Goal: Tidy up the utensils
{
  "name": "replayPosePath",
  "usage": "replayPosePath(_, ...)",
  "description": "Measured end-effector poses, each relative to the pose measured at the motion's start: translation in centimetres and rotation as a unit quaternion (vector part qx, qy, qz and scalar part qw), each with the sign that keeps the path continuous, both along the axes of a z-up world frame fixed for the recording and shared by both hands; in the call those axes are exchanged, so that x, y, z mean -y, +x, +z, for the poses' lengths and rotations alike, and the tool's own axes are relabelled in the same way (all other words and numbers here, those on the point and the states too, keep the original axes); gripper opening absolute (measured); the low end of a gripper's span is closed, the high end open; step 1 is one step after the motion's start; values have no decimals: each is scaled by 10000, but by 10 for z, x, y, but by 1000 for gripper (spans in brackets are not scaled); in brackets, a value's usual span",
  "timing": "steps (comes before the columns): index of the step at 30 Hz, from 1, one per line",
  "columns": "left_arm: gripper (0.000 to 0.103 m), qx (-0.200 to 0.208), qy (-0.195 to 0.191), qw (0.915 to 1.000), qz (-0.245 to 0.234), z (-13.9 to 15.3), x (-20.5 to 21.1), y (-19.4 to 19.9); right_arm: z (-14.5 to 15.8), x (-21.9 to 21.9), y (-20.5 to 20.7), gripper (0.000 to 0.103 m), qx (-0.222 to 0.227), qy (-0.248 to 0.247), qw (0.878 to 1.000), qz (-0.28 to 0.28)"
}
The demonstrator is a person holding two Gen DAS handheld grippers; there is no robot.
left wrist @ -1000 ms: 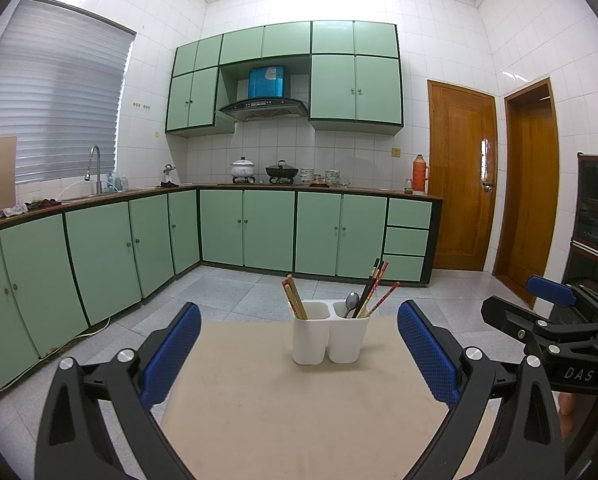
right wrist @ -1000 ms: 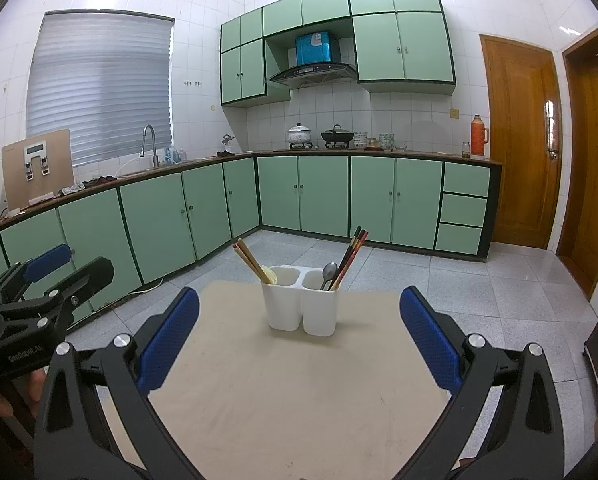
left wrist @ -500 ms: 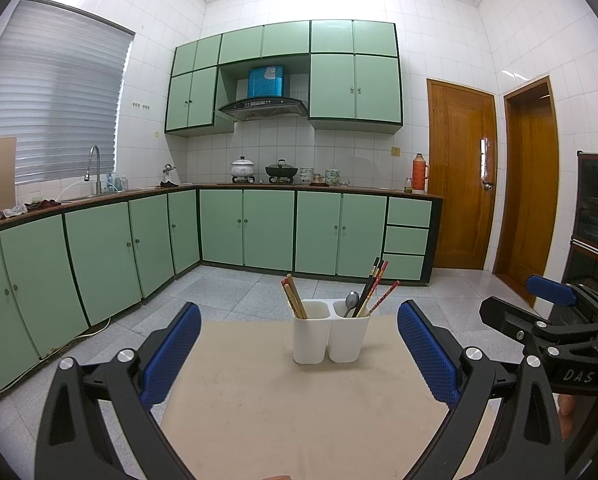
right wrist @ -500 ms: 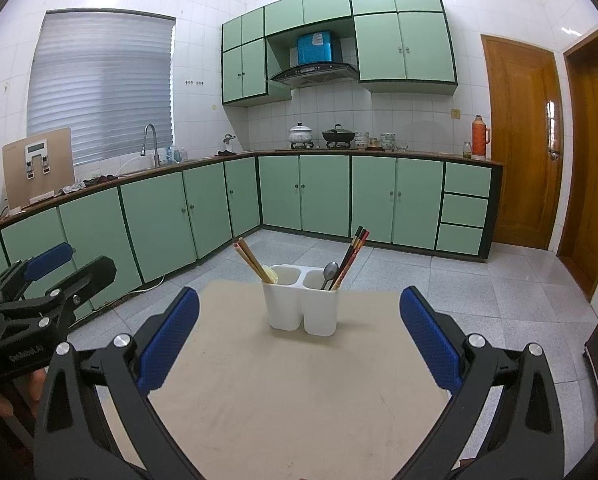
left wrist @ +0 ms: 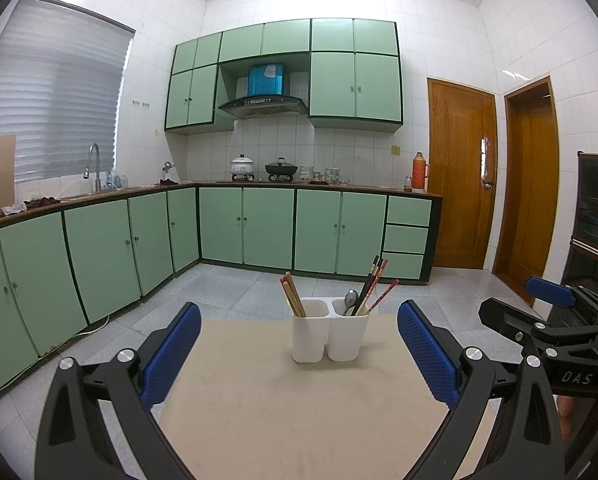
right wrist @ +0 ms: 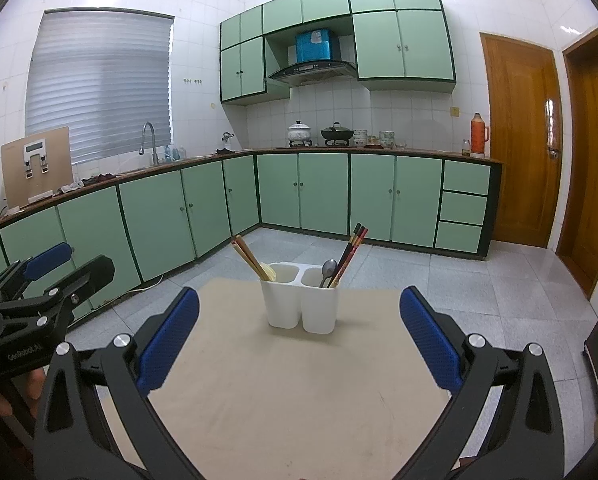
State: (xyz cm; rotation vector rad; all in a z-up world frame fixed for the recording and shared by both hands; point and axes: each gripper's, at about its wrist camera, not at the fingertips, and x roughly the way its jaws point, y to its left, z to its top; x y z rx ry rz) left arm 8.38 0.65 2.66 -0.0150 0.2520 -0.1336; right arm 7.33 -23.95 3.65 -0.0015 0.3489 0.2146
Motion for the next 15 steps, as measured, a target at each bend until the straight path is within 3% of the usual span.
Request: replayPosePath(15, 97, -9, 4, 10000, -8, 1, -2, 1, -5, 2, 1, 97, -12, 25, 10000, -33)
